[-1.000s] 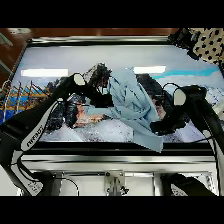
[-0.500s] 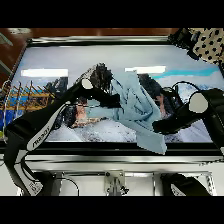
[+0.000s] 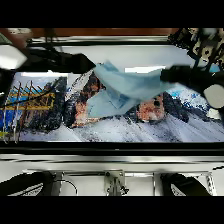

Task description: Fold the shirts.

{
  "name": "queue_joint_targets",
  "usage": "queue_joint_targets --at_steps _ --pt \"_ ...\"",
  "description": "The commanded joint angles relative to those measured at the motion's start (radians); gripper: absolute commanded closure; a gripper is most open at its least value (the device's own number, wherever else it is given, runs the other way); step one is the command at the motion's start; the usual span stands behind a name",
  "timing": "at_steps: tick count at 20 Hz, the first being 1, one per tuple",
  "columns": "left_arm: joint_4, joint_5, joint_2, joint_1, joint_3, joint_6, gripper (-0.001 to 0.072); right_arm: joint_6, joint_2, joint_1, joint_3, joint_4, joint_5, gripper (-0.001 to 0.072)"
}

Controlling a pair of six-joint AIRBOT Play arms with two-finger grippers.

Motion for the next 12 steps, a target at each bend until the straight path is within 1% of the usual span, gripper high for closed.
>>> queue_joint_targets --at_steps 1,3,4,6,8,10,11,12 --pt "0.04 0.011 0.216 -0.082 0.0 -0.074 0.0649 0.014 -0.027 0.001 0.191 0.107 -0.236 0.0643" --pt "0.042 0.01 0.237 -0.2 0.0 -0.118 0.0648 -0.076 -0.047 0.0 0.301 0.232 -0.051 0.0643" --pt "0.045 0.01 0.228 -0.263 -0.004 -0.132 0.0648 -0.118 -0.047 0.0 0.336 0.267 0.058 0.0643" --pt "0.067 0.019 0.192 -0.372 -0.029 -0.164 0.0648 -0.125 -0.047 -0.001 0.389 0.259 0.332 0.0643" --pt "0.095 0.049 0.142 -0.448 -0.083 -0.173 0.0648 -0.098 -0.05 -0.005 0.391 0.211 0.579 0.0643" --pt "0.158 0.086 0.081 -0.48 -0.137 -0.172 0.0647 -0.096 -0.065 -0.005 0.37 0.163 0.752 0.0643" --pt "0.158 0.098 0.046 -0.479 -0.158 -0.172 0.0641 -0.095 -0.071 -0.005 0.343 0.128 0.795 0.0642" --pt "0.153 0.099 0.004 -0.476 -0.17 -0.172 0.0483 -0.09 -0.072 -0.005 0.306 0.087 0.806 0.0642"
